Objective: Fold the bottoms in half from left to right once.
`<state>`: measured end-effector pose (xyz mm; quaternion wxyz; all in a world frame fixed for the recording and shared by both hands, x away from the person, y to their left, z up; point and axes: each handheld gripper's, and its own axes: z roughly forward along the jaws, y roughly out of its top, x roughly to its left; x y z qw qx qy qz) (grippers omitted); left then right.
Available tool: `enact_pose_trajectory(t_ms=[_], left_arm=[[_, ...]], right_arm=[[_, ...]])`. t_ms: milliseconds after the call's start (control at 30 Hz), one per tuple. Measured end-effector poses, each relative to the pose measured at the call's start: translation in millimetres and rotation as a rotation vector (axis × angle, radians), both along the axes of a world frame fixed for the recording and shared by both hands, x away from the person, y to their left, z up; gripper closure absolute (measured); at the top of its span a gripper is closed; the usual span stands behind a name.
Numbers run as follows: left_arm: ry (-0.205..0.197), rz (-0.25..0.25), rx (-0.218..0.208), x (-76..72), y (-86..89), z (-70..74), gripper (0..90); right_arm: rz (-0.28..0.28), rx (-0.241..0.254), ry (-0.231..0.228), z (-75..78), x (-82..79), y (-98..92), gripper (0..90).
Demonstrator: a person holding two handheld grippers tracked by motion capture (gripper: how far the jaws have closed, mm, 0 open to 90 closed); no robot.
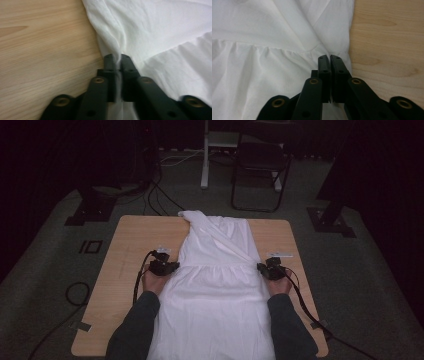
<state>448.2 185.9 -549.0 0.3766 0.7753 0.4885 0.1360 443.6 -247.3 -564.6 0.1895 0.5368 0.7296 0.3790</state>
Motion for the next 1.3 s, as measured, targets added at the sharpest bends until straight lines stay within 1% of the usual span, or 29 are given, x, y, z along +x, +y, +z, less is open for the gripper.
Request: enact_pose_trajectory(t_ms=[67, 100, 133, 167, 200, 233, 267, 300, 333, 367, 400, 433, 467, 533, 667, 833, 867, 900, 933, 967, 1000, 1033, 1067, 1100, 1133, 1200, 1233, 1267, 1300], left_arm=[[-0.014, 0.007, -0.005, -2.9, 3.2, 0.4, 87.9], [-0.045, 0.020, -0.027, -15.3, 13.8, 0.7, 88.1], [-0.045, 0.020, -0.027, -15.3, 13.8, 0.7, 88.2], [-0.062, 0.023, -0.031, -25.4, 19.9, 0.9, 88.2], [-0.062, 0.023, -0.031, -25.4, 19.9, 0.9, 88.2], [-0.079, 0.023, -0.010, -36.3, 22.3, 1.3, 88.2], [-0.079, 0.023, -0.010, -36.3, 22.3, 1.3, 88.5], [-0.095, 0.022, 0.018, -47.7, 23.8, 1.9, 88.5], [-0.095, 0.022, 0.018, -47.7, 23.8, 1.9, 88.5], [-0.101, 0.014, 0.025, -58.8, 26.5, 2.1, 88.5], [-0.101, 0.014, 0.025, -58.8, 26.5, 2.1, 88.5], [-0.109, 0.010, 0.030, -69.7, 28.3, 2.3, 88.5], [-0.109, 0.010, 0.030, -69.7, 28.3, 2.3, 88.4], [-0.114, 0.003, 0.036, -80.9, 29.2, 2.7, 88.4], [-0.123, -0.007, 0.058, -100.0, 27.1, 2.8, 88.4], [-0.100, -0.029, 0.073, -125.4, 27.3, -1.9, 88.4], [-0.100, -0.029, 0.073, -125.4, 27.3, -1.9, 88.4], [-0.086, -0.041, 0.083, -133.4, 27.6, -5.1, 88.4], [-0.089, -0.051, 0.088, -136.5, 28.2, -7.5, 88.1], [-0.089, -0.051, 0.088, -136.5, 28.2, -7.5, 87.6], [-0.106, -0.057, 0.076, -135.0, 29.4, -6.8, 81.8], [-0.106, -0.057, 0.076, -135.0, 29.4, -6.8, 76.7], [-0.122, -0.041, 0.037, -131.4, 32.6, -4.4, 68.1], [-0.122, -0.041, 0.037, -131.4, 32.6, -4.4, 65.2], [-0.134, -0.028, -0.001, -126.1, 37.2, -1.4, 60.6], [-0.143, -0.008, -0.036, -119.2, 40.8, -0.2, 58.3], [-0.135, 0.005, -0.062, -114.4, 43.8, -2.0, 57.5], [-0.125, 0.011, -0.070, -111.9, 45.2, -3.6, 56.3], [-0.125, 0.011, -0.070, -111.9, 45.2, -3.6, 56.1]], right_arm=[[-0.002, 0.012, 0.003, -0.3, -0.3, -1.0, 88.2], [0.014, 0.017, -0.002, -1.3, -5.8, -2.8, 88.7], [0.023, 0.009, -0.006, -1.5, -9.1, -2.1, 88.8], [0.035, 0.003, -0.010, -1.7, -12.6, -1.3, 88.9], [0.035, 0.003, -0.010, -1.7, -12.6, -1.3, 88.9], [0.053, -0.010, -0.011, -1.7, -21.3, 1.7, 88.9], [0.053, -0.010, -0.011, -1.7, -21.3, 1.7, 88.9], [0.063, -0.042, -0.019, -1.1, -28.5, 4.0, 88.9], [0.063, -0.042, -0.019, -1.1, -28.5, 4.0, 88.9], [0.068, -0.065, -0.025, -1.1, -37.0, 5.7, 88.9], [0.068, -0.065, -0.025, -1.1, -37.0, 5.7, 88.9], [0.074, -0.047, -0.020, -1.8, -44.6, 4.6, 88.9], [0.074, -0.047, -0.020, -1.8, -44.6, 4.6, 88.9], [0.086, -0.029, -0.017, -3.0, -55.3, 2.9, 88.9], [0.109, -0.042, -0.015, -3.0, -73.5, 3.1, 88.9], [0.130, -0.008, 0.006, -4.3, -99.4, -2.4, 88.9], [0.130, -0.008, 0.006, -4.3, -99.4, -2.4, 88.9], [0.134, -0.007, 0.005, -4.4, -102.3, -2.8, 88.9], [0.146, -0.016, 0.013, -3.9, -112.9, -2.9, 88.7], [0.147, -0.028, 0.013, -3.4, -114.8, -2.2, 88.1], [0.150, -0.064, 0.006, -2.0, -116.7, 0.5, 83.6], [0.153, -0.080, 0.007, -1.0, -117.0, 2.4, 79.3], [0.151, -0.100, 0.000, 0.6, -116.2, 4.4, 67.8], [0.151, -0.100, 0.000, 0.6, -116.2, 4.4, 67.8], [0.155, -0.103, -0.039, 5.4, -113.2, 6.1, 56.2], [0.178, -0.089, -0.053, 12.8, -105.8, 9.5, 50.4], [0.186, -0.087, -0.062, 15.9, -102.5, 11.7, 49.7], [0.202, -0.082, -0.082, 20.9, -96.0, 16.6, 49.0], [0.202, -0.082, -0.082, 20.9, -96.0, 16.6, 49.0]])
